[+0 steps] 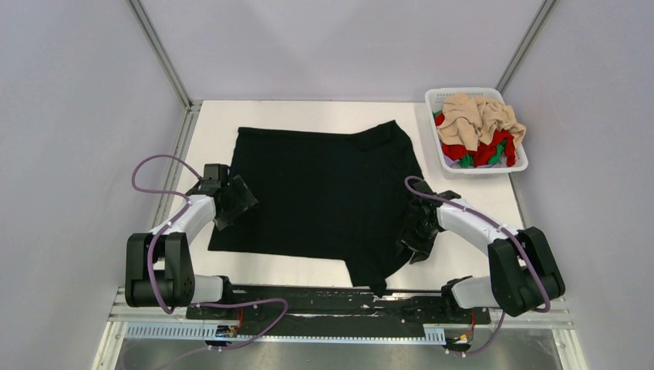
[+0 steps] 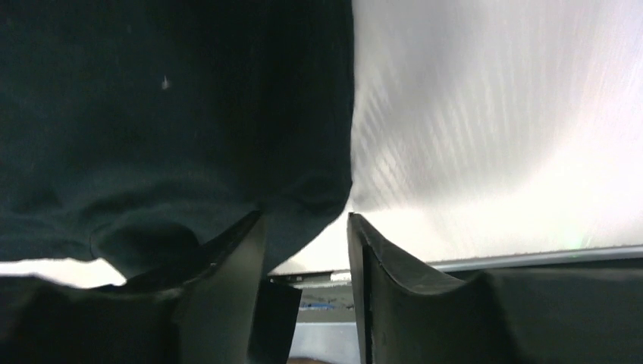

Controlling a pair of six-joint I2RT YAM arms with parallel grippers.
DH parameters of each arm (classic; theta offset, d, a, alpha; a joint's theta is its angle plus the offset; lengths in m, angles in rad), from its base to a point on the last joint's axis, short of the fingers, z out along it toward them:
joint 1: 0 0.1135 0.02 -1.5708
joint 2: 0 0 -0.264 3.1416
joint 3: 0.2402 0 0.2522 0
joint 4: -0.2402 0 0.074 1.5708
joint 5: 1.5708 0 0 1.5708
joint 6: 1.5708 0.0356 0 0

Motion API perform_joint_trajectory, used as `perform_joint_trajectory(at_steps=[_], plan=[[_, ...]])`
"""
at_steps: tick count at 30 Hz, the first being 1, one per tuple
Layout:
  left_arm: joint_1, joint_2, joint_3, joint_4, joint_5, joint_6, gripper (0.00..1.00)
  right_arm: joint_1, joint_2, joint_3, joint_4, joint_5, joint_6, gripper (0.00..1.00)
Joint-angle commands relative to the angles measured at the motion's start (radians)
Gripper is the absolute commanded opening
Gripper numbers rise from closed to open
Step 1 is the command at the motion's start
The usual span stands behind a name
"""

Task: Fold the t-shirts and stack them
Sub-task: Flatten out the tshirt

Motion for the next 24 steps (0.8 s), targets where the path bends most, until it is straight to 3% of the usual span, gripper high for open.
perform_joint_trajectory(at_steps=[1, 3, 7, 9, 14, 24], plan=[[0.006, 0.006, 0.028, 0.018, -0.032, 0.003, 1.0, -0.004, 0.046, 0.002, 0.074, 0.105, 0.035, 0.38], [0.006, 0.011, 0.029, 0.023, -0.036, 0.004, 1.0, -0.004, 0.066, 0.011, 0.084, 0.13, 0.039, 0.3], [0.006, 0.025, 0.039, 0.024, -0.037, 0.007, 1.0, -0.004, 0.077, 0.067, 0.056, 0.177, 0.023, 0.05], [0.006, 0.029, 0.045, 0.019, -0.043, 0.012, 1.0, -0.005, 0.075, 0.123, -0.038, 0.22, 0.021, 0.0], [0.006, 0.031, 0.042, 0.022, -0.06, 0.017, 1.0, -0.007, 0.078, 0.235, -0.251, 0.332, 0.014, 0.0], [0.006, 0.051, 0.063, 0.028, -0.057, 0.019, 1.0, -0.016, 0.126, 0.34, -0.303, 0.533, -0.016, 0.1]])
